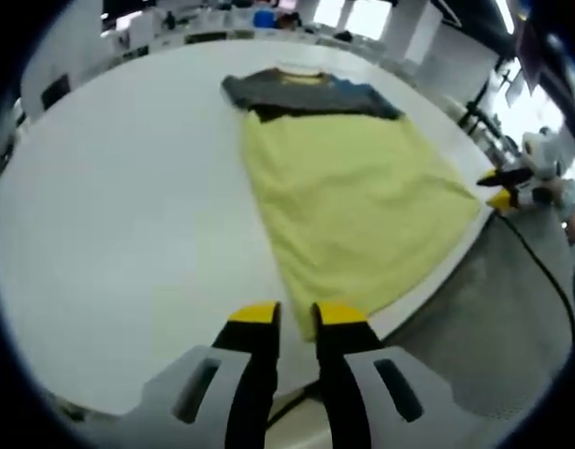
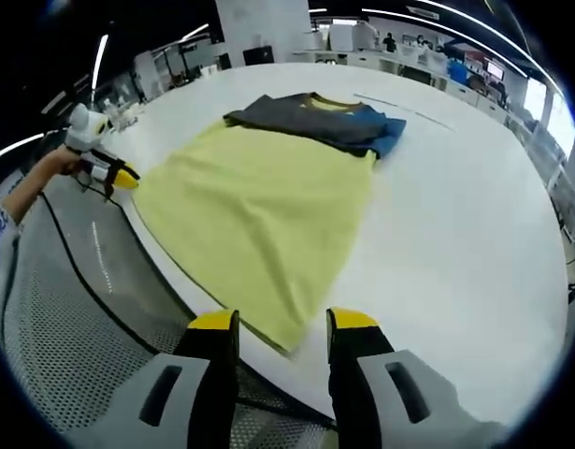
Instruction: Fold the garment on the visible template until the final outline fits inside the template.
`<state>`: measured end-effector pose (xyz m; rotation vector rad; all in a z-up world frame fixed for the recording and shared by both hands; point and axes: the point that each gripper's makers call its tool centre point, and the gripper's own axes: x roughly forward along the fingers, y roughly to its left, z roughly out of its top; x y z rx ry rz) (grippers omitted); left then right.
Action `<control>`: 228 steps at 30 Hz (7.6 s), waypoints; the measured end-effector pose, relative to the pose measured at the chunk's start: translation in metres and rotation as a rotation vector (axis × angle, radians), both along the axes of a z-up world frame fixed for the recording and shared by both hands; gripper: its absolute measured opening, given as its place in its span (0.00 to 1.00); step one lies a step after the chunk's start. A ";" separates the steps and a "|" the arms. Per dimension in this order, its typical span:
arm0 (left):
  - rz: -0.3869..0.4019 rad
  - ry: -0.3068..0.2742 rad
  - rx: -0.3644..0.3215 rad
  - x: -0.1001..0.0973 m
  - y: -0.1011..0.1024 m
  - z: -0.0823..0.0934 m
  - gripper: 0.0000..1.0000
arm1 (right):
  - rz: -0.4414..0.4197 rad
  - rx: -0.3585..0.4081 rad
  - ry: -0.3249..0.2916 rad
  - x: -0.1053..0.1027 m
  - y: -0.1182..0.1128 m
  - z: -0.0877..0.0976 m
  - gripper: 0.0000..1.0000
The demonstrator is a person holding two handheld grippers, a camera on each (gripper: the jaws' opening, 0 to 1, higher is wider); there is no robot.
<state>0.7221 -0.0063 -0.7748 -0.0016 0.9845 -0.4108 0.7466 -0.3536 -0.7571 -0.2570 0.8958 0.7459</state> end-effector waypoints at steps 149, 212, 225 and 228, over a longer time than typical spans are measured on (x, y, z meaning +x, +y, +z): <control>-0.004 -0.295 -0.061 -0.011 -0.019 0.160 0.00 | -0.030 0.261 -0.230 -0.022 0.000 0.144 0.03; -0.060 -0.412 -0.110 -0.024 -0.028 0.219 0.00 | -0.037 0.371 -0.363 -0.028 -0.007 0.211 0.03; -0.045 -0.394 -0.102 -0.002 -0.024 0.202 0.00 | -0.058 0.369 -0.323 -0.012 -0.006 0.190 0.03; -0.042 -0.392 -0.104 0.001 -0.023 0.199 0.00 | -0.061 0.374 -0.314 -0.010 -0.006 0.187 0.03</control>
